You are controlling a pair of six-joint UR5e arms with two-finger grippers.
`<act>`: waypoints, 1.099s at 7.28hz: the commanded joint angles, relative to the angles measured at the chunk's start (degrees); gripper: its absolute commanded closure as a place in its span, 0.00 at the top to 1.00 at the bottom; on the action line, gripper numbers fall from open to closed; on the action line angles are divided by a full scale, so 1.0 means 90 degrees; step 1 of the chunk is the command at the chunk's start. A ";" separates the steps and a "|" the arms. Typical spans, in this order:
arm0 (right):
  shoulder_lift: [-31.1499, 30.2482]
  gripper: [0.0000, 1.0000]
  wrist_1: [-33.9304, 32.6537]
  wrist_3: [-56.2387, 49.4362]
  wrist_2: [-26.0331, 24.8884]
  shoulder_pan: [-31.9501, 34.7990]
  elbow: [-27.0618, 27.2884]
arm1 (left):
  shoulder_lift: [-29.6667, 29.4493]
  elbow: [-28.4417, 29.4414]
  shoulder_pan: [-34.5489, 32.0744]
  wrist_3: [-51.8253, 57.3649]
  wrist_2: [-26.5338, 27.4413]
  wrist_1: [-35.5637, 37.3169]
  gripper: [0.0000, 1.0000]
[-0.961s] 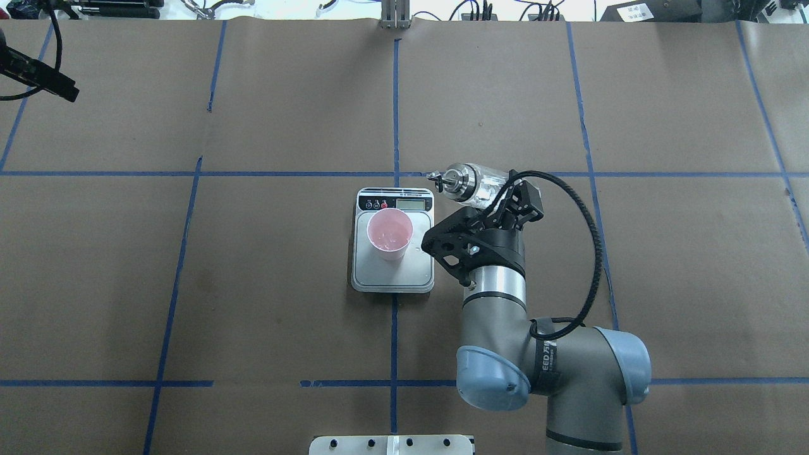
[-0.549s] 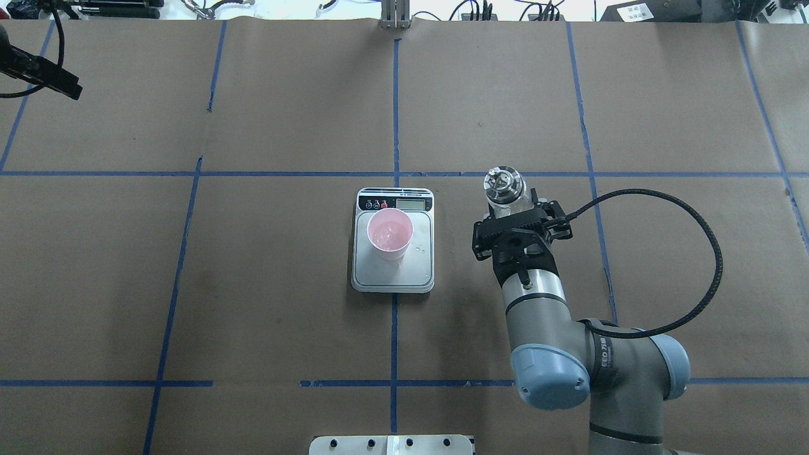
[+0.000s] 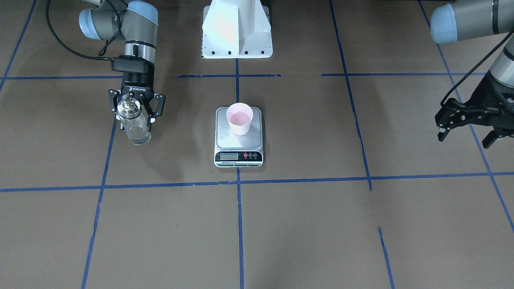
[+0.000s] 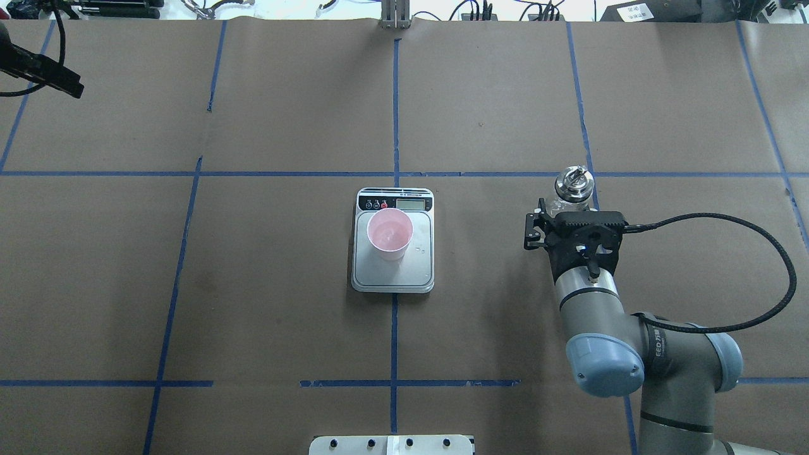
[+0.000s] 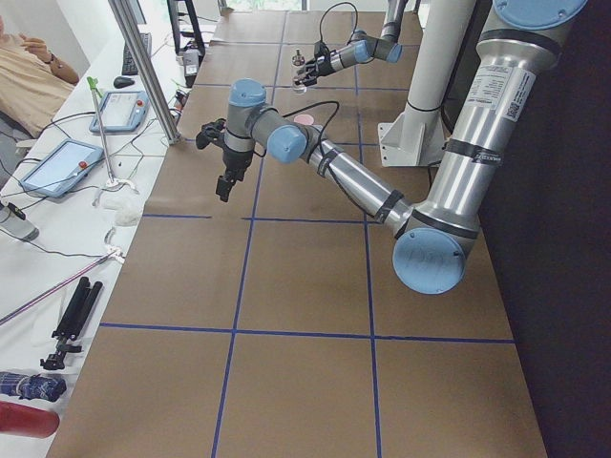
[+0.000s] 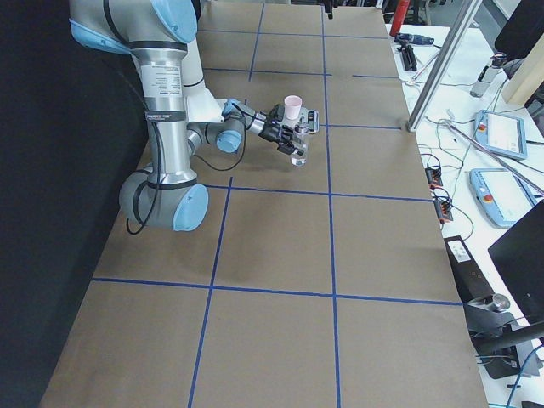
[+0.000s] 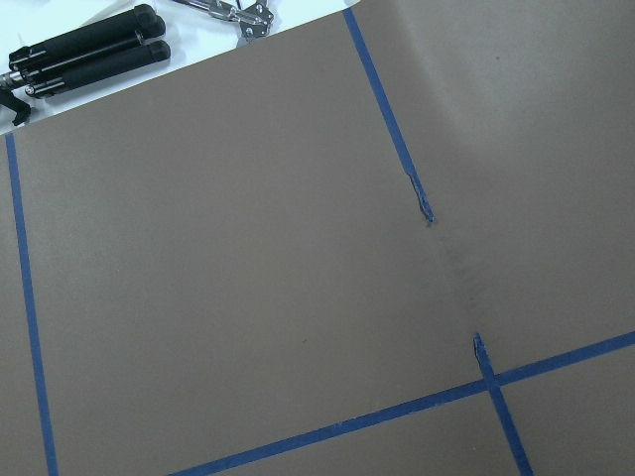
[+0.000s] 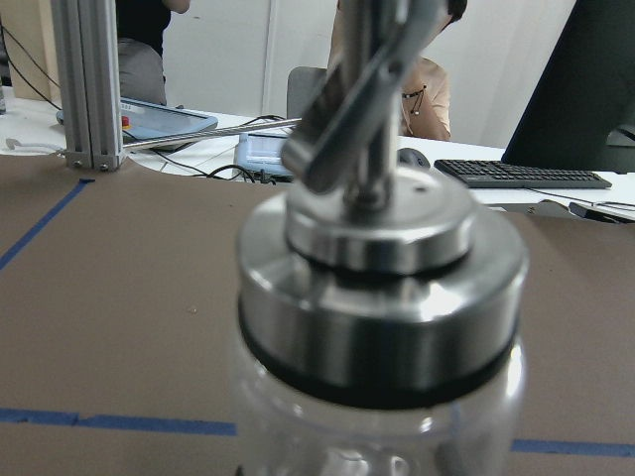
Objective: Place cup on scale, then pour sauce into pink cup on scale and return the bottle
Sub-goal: 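Lower the bottle onto the table at its original spot with the right gripper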
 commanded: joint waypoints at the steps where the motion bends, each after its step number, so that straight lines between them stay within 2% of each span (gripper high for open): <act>1: -0.0442 0.00 0.0004 0.1041 0.0413 0.0192 -0.0031 | -0.0014 0.0005 0.0001 -0.0027 0.0000 0.0000 0.99; 8: -0.0572 0.00 0.0004 0.1297 0.0453 0.0183 -0.0099 | 0.0006 -0.0063 -0.0009 -0.0017 0.0029 0.0010 0.99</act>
